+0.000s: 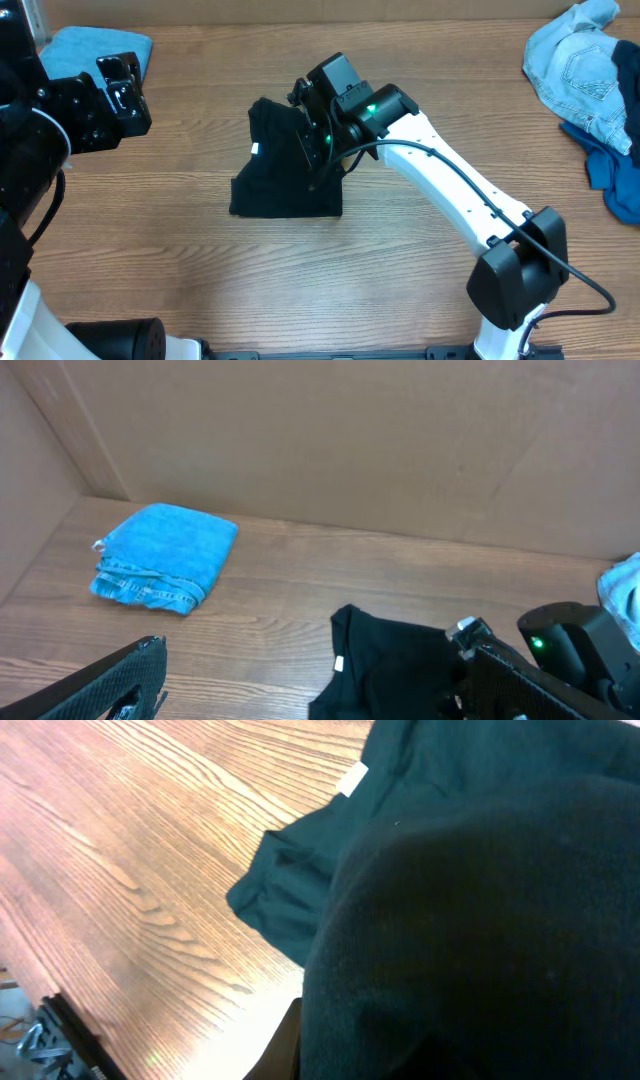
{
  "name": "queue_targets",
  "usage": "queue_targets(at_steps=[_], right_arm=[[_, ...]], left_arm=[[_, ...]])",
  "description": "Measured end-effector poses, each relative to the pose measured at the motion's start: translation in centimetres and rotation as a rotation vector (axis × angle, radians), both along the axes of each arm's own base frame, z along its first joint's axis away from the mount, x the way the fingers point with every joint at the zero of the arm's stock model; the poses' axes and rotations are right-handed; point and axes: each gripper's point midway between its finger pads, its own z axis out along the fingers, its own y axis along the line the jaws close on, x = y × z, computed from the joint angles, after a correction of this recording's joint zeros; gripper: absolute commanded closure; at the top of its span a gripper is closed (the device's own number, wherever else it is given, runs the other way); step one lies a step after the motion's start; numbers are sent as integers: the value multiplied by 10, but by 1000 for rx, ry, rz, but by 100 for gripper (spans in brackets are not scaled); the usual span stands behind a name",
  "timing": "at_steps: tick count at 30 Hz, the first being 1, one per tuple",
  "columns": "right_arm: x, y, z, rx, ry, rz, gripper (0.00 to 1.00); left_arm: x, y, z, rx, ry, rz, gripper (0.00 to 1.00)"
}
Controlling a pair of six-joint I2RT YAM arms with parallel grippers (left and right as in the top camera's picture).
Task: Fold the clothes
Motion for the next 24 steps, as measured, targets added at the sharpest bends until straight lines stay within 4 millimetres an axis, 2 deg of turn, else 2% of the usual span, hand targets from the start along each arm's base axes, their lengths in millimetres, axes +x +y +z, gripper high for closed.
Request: queue_targets(at_steps=[6,10,15,19,24], right_arm=[[-1,-4,-23,-47,51,-9,96],[-2,-17,-26,-83,82,-31,96],[3,-68,-29,-153,158,-126,96],[19,-119,-26,-173,193,-243,96],[29,-167,-27,-190,238,-354,96]], left_arm=[[0,0,0,-1,0,-2,0],[0,0,0,-1,0,-2,0],[0,0,0,-1,0,-2,0],[0,0,0,-1,0,-2,0],[0,0,0,-1,0,-2,0]])
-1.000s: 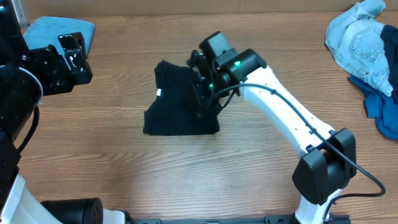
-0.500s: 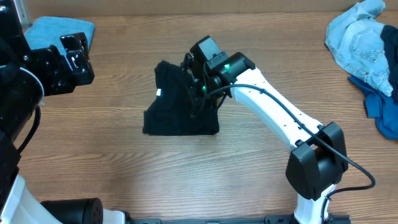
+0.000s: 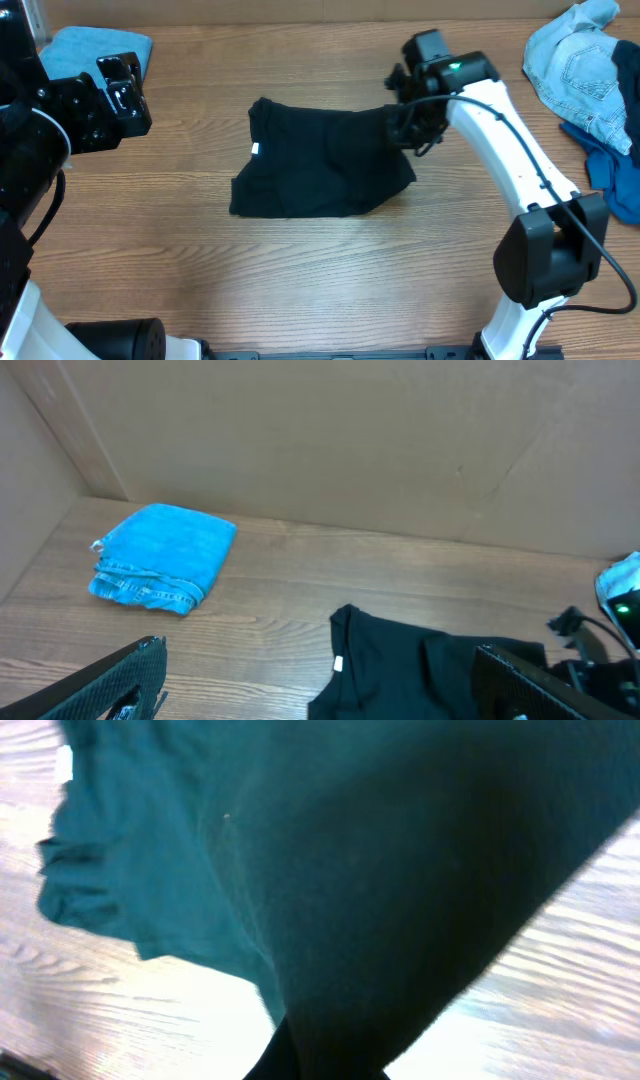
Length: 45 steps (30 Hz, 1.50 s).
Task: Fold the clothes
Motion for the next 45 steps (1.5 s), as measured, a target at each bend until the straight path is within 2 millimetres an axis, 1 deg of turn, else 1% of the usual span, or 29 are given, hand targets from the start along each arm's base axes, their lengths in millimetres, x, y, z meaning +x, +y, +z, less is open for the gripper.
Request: queue_targets(at_steps=[2,4,7,10,14,16,18,19,20,21,22,24,25,27,29,31,33,35,38,41,45], right_arm=[[1,-14,-1,-7,15,-31,96],[0,-22,-1,-12,27,-45,96],[0,-28,-2,-16,33,-54,96],[0,-27,-1,-14,30,-48,96],[3,-17,0,-1,10,-26,96],[3,0,1,6,-16,15,96],[5,26,3,22,-65,69,96],[6,44,5,34,-100,104,91],[6,60,7,44,-127,132,23],[6,64,8,48,-132,134,0],[0,105,10,73,-192,221,0],[-13,152,7,83,-243,302,0],[-24,173,2,77,-247,343,0],[-50,200,-13,55,-227,412,0],[-62,208,-19,36,-216,446,0],[-64,205,-19,19,-205,445,0],[-59,195,-15,-1,-199,426,0],[-50,181,-9,-24,-192,398,0],[-42,162,-1,-63,-181,367,0],[-33,146,11,-77,-191,331,0],[-19,130,31,-20,-211,278,0]], left_arm=[[0,0,0,0,0,0,0],[0,0,0,0,-1,0,0],[1,0,1,0,-6,0,0],[1,0,2,0,-8,0,0],[1,0,2,0,-8,0,0],[1,0,2,0,-8,0,0],[1,0,2,0,-8,0,0],[1,0,2,0,-9,0,0],[1,0,3,0,-11,0,0],[2,0,3,0,-14,0,0],[2,0,4,0,-18,-1,0],[3,-1,5,-1,-23,-3,0],[3,-1,5,-2,-24,-4,0],[4,-1,5,-3,-25,-6,0],[4,-1,6,-3,-26,-7,0],[5,-3,5,-6,-25,-14,0],[7,-4,4,-10,-22,-20,0],[8,-4,3,-12,-17,-24,0],[9,-5,-1,-15,0,-29,0],[13,-7,-4,-19,13,-36,0],[18,-8,-8,-25,27,-45,0]])
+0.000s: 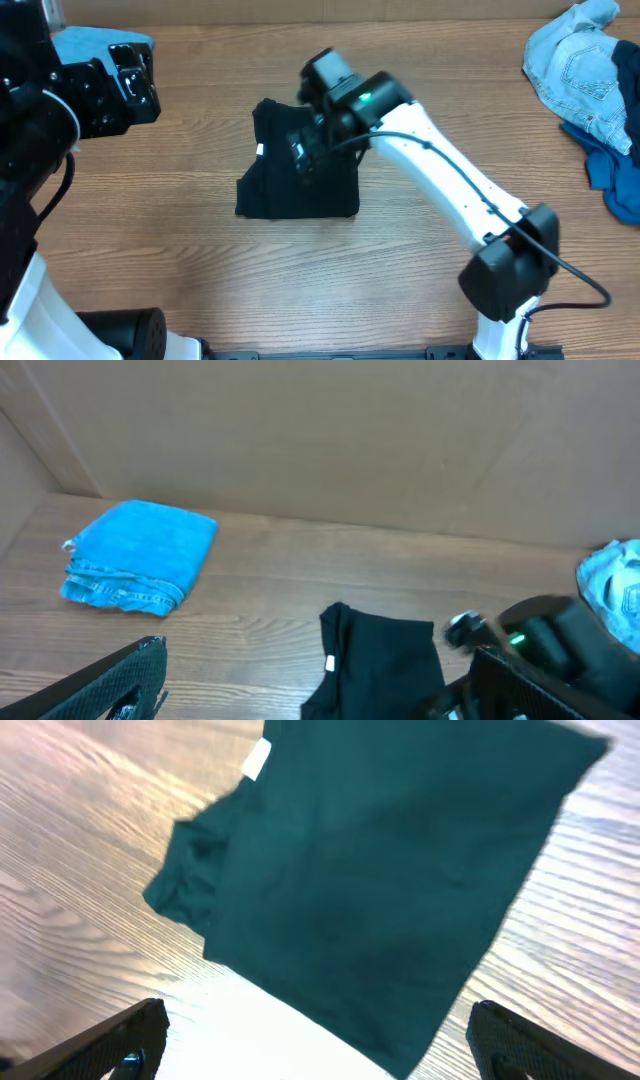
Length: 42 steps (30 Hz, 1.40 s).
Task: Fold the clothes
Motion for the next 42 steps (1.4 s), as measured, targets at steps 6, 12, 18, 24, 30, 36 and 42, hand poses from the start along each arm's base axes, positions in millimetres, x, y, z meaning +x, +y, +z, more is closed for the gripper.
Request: queue_targets(at_steps=[6,12,18,24,30,36,42], right_arm=[[23,-9,0,63,8,-90,0],[30,5,-18,98,40,-100,8],[35,22,-15,180,38,-79,94],[55,68,-32,333,3,2,96],[63,91,-78,396,46,43,96],[68,81,-130,359,117,10,96],[67,70,-143,360,171,6,79]], left_arm=[[7,0,-8,-2,30,-2,0],[10,-3,-12,-9,47,-15,0],[18,-2,-32,-11,121,-14,0],[24,-2,-49,-13,184,-14,0],[25,-2,-54,-14,203,-14,0],[25,-2,-54,-14,203,-14,0],[25,-2,-54,-14,203,-14,0]])
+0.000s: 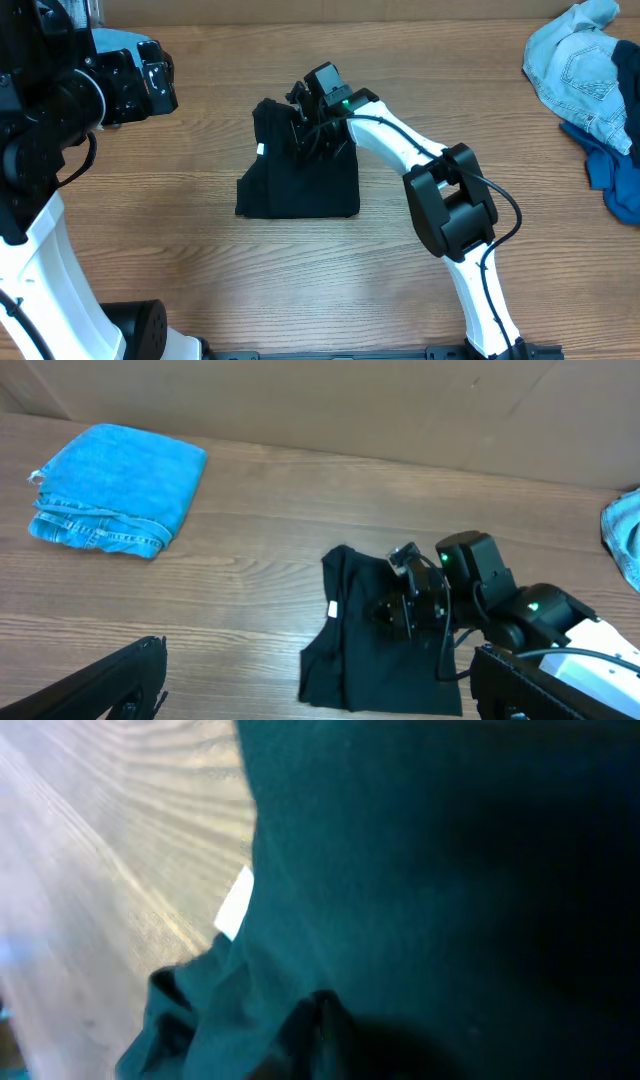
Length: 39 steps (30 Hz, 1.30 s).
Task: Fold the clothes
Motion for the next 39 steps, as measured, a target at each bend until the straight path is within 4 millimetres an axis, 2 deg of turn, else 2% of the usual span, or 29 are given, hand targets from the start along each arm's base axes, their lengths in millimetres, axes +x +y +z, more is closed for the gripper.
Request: queue_targets(at_steps=[5,8,12,15,18,25,29,31,35,39], right_arm=[[-14,-2,20,16,68,52,78],[-20,-3,37,20,72,75,83],[-40,-9,67,11,103,97,86],[-52,-13,79,-6,125,107,86],[-54,-13,70,-28,116,112,86],[-74,-15,15,-73,139,125,86],[-80,-17,-3,-76,143,123,85],[-81,-18,-5,-78,145,121,82],[-80,-18,-5,-75,144,120,82],[-75,-21,3,-69,134,106,87]], left_arm=[[0,0,0,0,0,0,0],[0,0,0,0,0,0,0],[0,0,0,0,0,0,0],[0,0,0,0,0,0,0],[0,0,0,0,0,0,0],[0,0,0,0,1,0,0],[0,0,0,0,1,0,0],[0,0,0,0,2,0,0],[0,0,0,0,2,0,0],[0,0,0,0,2,0,0]])
